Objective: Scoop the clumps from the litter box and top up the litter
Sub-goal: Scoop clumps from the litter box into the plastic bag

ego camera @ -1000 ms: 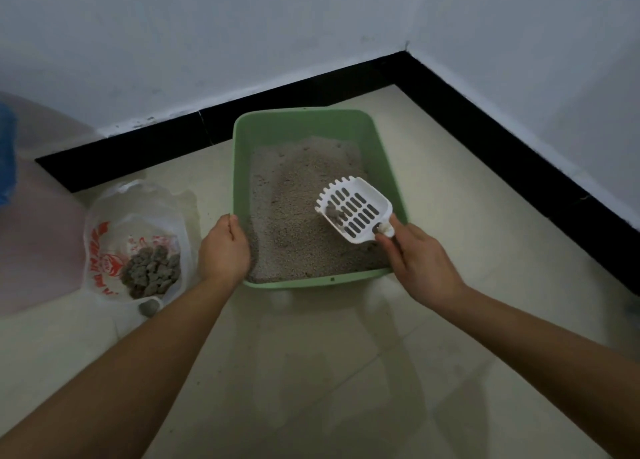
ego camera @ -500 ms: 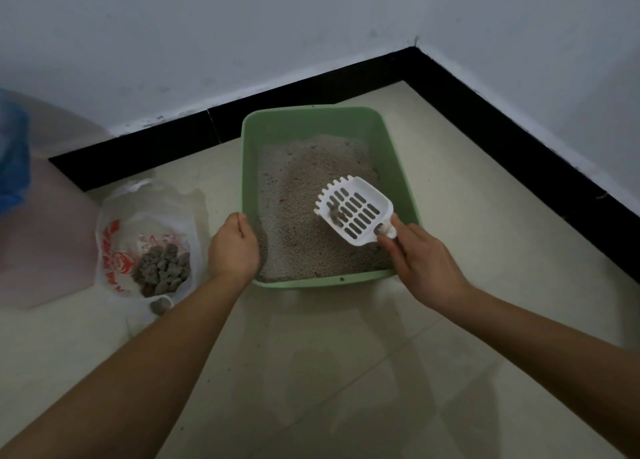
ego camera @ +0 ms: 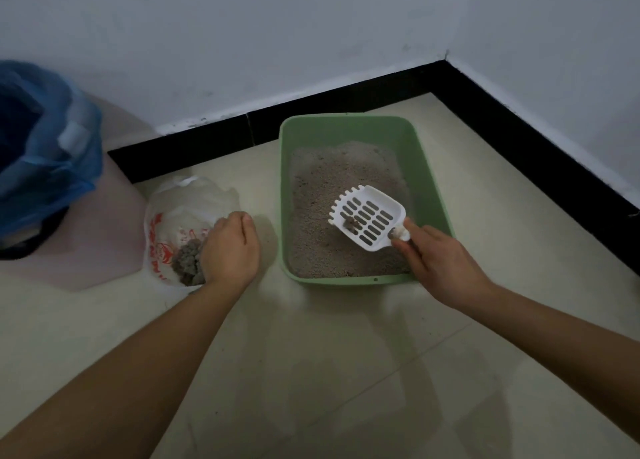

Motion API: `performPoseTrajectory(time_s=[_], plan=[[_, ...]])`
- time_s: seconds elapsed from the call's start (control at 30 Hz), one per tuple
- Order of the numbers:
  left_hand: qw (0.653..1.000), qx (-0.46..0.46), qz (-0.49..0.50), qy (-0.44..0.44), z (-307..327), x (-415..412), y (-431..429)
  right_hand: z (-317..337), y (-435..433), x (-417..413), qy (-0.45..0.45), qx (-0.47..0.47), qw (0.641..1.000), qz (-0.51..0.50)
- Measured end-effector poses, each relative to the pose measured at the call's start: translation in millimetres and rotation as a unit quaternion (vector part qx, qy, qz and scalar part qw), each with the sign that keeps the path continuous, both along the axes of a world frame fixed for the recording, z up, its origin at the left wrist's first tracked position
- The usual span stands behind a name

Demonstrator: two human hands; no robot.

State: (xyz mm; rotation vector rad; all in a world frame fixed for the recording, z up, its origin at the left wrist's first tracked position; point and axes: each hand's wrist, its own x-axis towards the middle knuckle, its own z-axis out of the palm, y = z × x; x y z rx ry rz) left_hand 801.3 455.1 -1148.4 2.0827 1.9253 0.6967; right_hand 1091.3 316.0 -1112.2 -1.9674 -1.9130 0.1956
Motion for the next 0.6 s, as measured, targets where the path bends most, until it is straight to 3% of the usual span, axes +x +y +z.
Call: performPoseTrajectory(time_s=[0.1,0.2,0.33,0.4,0.47,0.53,0.6], plan=[[0.996,-0.001,0.073,0.057,2.2,-44.5,3.6,4.5,31.4,-17.0,-0.008,0.002,1.000,0.027],[0.977,-0.075,0.170,0.100,8.2,-82.1,6.1,10.8,66.5,-49.7,-0.012,0.015,0.998,0.059],[0.932,-0.232,0.274,0.040,7.9,-122.8,8.1,29.2,101.8,-113.7,-0.027,0.016,0.992,0.121],[0.920,-0.274,0.277,-0.040,-0.2,-139.1,8.1,38.5,112.3,-146.8,-0.126,0.002,0.982,0.142],[0.920,-0.265,0.268,-0.111,-3.8,-147.1,4.9,40.7,117.3,-178.4,-0.290,0.021,0.939,0.185],[0.924,-0.244,0.266,-0.124,-2.6,-150.2,3.1,41.4,117.7,-202.6,-0.407,0.046,0.878,0.248],[0.930,-0.238,0.253,-0.121,-0.1,-147.1,3.8,42.4,117.5,-213.7,-0.449,0.050,0.849,0.275]])
